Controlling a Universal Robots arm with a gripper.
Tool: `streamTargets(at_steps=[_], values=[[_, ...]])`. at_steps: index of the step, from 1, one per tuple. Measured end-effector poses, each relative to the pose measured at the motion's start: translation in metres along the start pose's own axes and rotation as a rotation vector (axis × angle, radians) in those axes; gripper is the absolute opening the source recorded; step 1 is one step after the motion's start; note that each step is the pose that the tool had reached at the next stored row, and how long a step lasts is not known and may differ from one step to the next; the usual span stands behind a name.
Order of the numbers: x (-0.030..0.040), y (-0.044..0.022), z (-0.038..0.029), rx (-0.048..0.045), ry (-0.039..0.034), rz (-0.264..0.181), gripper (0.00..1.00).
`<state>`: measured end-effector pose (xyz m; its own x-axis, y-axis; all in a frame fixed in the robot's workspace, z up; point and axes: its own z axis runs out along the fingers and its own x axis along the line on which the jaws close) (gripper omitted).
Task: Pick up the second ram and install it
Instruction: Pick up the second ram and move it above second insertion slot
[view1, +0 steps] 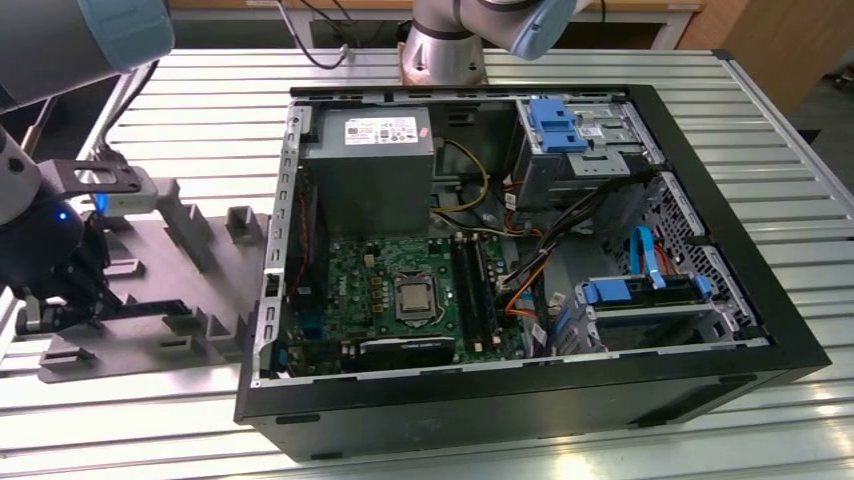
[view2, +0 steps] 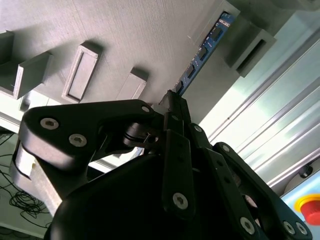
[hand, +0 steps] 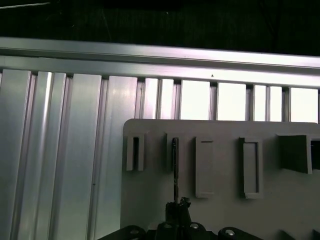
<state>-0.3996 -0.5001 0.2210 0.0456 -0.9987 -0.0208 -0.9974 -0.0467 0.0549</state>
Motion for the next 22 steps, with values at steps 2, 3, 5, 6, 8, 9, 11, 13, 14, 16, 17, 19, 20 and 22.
streamTargets(at_steps=[2, 3, 5, 6, 8, 9, 11, 13, 14, 16, 17, 19, 20, 22], values=[[0.0, 0.0001, -0.0008, 0.0001, -0.0001, 0.0, 0.12], [0.0, 0.0001, -0.0013, 0.0, 0.0, 0.0, 0.12], [0.0, 0.0001, -0.0022, 0.0001, -0.0001, 0.0, 0.12], [-0.0001, 0.0002, -0.0028, -0.0001, 0.0, 0.0, 0.12], [-0.0001, 0.0002, -0.0041, -0.0001, 0.0001, 0.0, 0.12], [-0.0001, 0.0003, -0.0049, -0.0002, 0.0001, 0.0, 0.12], [-0.0001, 0.0003, -0.0057, 0.0001, -0.0004, 0.0, 0.12], [-0.0001, 0.0004, -0.0067, 0.0, -0.0004, 0.0, 0.12], [-0.0001, 0.0004, -0.007, 0.0001, -0.0005, 0.0, 0.12], [-0.0002, 0.0004, -0.0078, 0.0001, -0.0005, 0.0, 0.12], [-0.0002, 0.0004, -0.008, 0.0001, -0.0005, 0.0, 0.12], [-0.0002, 0.0005, -0.0091, -0.0003, -0.0003, 0.0, 0.12], [-0.0002, 0.0006, -0.0098, -0.0003, -0.0002, 0.0, 0.12], [-0.0002, 0.0006, -0.0108, -0.0001, -0.0004, 0.0, 0.12]])
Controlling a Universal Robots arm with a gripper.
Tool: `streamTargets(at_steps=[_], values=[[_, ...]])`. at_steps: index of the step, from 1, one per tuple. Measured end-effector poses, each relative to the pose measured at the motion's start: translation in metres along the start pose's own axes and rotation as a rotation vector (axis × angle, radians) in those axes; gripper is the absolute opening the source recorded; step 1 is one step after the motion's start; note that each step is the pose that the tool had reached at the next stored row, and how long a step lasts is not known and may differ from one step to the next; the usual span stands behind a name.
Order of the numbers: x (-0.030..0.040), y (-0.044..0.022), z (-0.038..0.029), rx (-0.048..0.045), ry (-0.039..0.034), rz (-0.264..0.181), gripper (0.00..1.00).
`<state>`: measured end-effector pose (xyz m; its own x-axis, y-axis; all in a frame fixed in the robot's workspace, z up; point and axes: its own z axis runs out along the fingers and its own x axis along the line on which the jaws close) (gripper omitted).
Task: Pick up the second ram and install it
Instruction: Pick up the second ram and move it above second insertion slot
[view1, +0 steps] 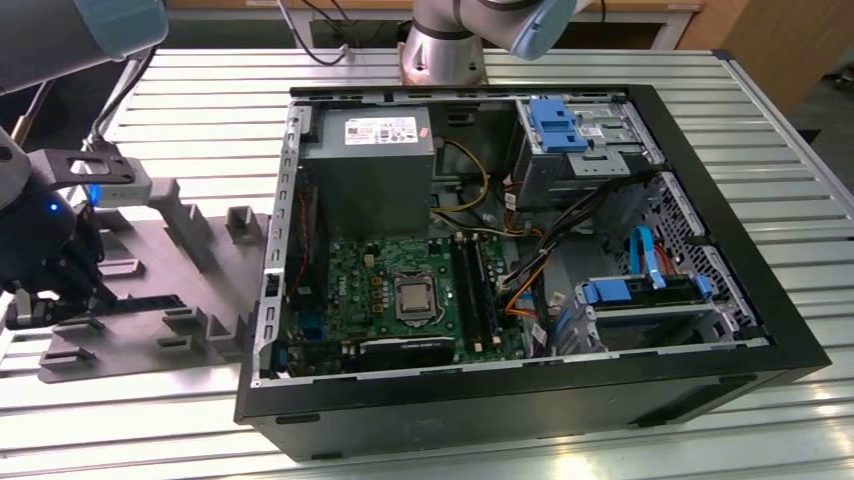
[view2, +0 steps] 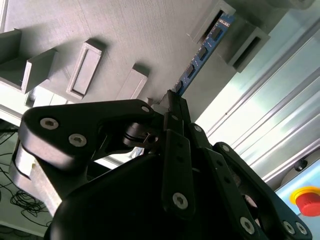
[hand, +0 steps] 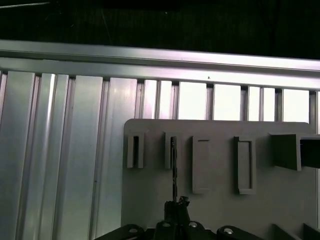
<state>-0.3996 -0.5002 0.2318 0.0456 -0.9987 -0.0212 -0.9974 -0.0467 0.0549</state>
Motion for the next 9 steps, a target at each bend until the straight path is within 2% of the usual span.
streamTargets(at_steps=[9], values=[[-0.0001, 0.0003, -0.0055, 0.0001, -0.0011, 0.0, 0.12]])
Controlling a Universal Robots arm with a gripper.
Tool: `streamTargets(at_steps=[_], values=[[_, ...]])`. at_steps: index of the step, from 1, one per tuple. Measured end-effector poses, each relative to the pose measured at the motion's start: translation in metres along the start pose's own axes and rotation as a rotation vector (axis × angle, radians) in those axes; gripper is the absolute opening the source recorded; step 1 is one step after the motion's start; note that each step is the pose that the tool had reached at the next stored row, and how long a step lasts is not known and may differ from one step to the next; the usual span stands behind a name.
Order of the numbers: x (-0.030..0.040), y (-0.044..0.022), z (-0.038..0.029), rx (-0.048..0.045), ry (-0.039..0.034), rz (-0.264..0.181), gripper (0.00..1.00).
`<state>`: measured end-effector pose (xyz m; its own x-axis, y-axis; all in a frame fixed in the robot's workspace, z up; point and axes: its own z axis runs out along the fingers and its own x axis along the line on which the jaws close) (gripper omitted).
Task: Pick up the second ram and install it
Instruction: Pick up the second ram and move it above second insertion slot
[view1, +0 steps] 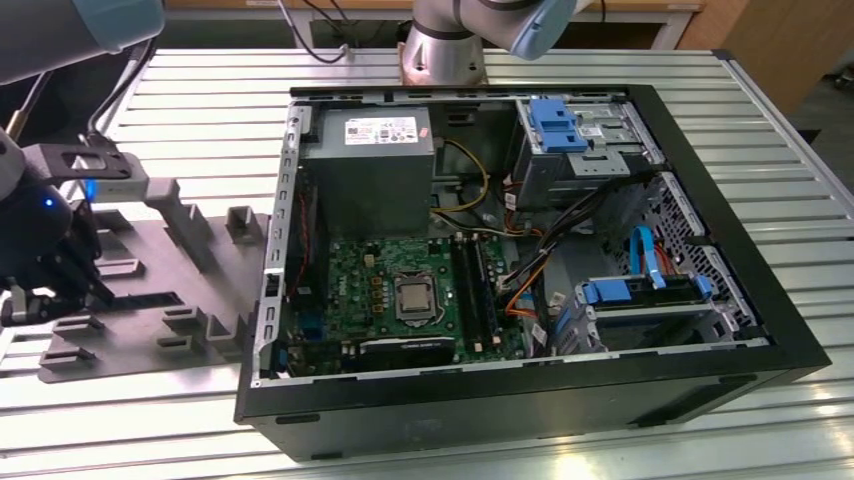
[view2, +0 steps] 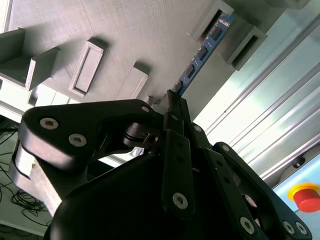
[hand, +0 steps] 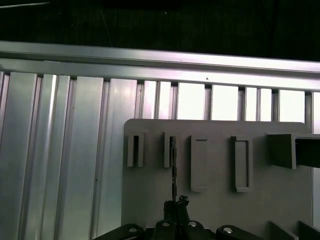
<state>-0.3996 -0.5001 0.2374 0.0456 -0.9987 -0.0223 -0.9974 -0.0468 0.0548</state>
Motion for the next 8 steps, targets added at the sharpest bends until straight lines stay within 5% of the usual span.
streamTargets(at_steps=[8], values=[[-0.0001, 0.0003, -0.0066, 0.0, -0.0009, 0.0, 0.12]])
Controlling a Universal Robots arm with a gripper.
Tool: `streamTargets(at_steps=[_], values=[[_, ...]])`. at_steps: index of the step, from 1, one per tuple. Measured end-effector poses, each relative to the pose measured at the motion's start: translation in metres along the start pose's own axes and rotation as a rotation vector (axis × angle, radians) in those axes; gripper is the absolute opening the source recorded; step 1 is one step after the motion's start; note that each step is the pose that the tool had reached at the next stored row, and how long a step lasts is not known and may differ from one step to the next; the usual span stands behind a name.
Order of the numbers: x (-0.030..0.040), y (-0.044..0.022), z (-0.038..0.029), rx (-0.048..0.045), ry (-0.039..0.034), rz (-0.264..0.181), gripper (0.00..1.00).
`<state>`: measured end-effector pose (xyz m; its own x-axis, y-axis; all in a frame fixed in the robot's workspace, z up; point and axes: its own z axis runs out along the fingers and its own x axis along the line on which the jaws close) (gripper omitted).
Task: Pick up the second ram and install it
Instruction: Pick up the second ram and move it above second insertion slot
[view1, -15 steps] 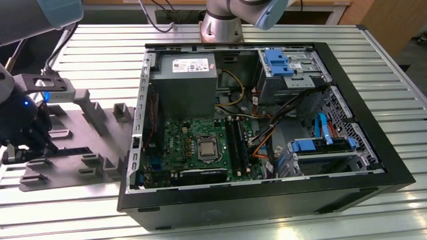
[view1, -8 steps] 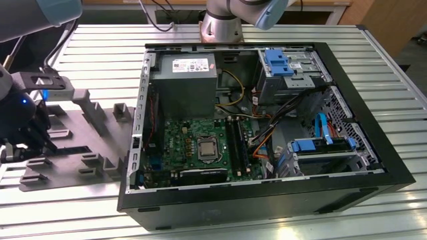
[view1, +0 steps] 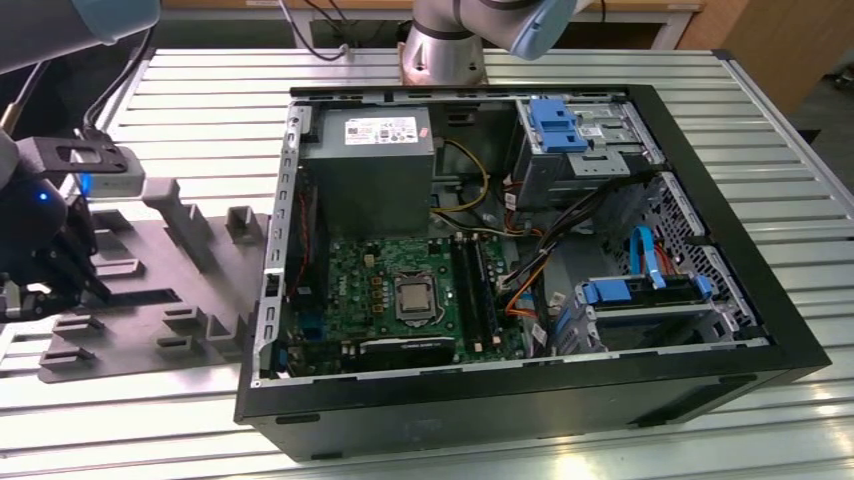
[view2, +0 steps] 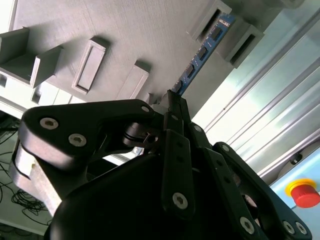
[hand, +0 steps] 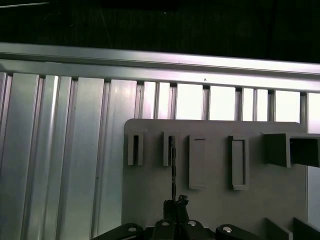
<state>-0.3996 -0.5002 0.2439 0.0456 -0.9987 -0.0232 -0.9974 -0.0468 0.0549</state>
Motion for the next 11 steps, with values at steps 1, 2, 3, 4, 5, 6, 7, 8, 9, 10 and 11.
streamTargets(at_steps=[1, 2, 3, 4, 5, 6, 7, 8, 9, 10, 11], values=[[0.0, 0.0001, -0.0007, 0.0001, -0.0001, 0.0, 0.12], [0.0, 0.0001, -0.0015, 0.0, 0.0, 0.0, 0.12], [-0.0001, 0.0001, -0.0025, 0.0001, 0.0, 0.0, 0.12], [-0.0001, 0.0002, -0.0033, 0.0001, 0.0, 0.0, 0.12], [-0.0001, 0.0002, -0.0041, 0.0, -0.0001, 0.0, 0.12], [-0.0001, 0.0003, -0.005, 0.0001, 0.0, 0.0, 0.12], [-0.0001, 0.0003, -0.0058, 0.0001, -0.0001, 0.0, 0.12], [-0.0002, 0.0004, -0.0068, 0.0, 0.0, 0.0, 0.12], [-0.0002, 0.0004, -0.0078, 0.0001, -0.0001, 0.0, 0.12], [-0.0002, 0.0005, -0.0088, 0.0001, -0.0002, 0.0, 0.12], [-0.0002, 0.0005, -0.0097, 0.0001, -0.0002, 0.0, 0.12]])
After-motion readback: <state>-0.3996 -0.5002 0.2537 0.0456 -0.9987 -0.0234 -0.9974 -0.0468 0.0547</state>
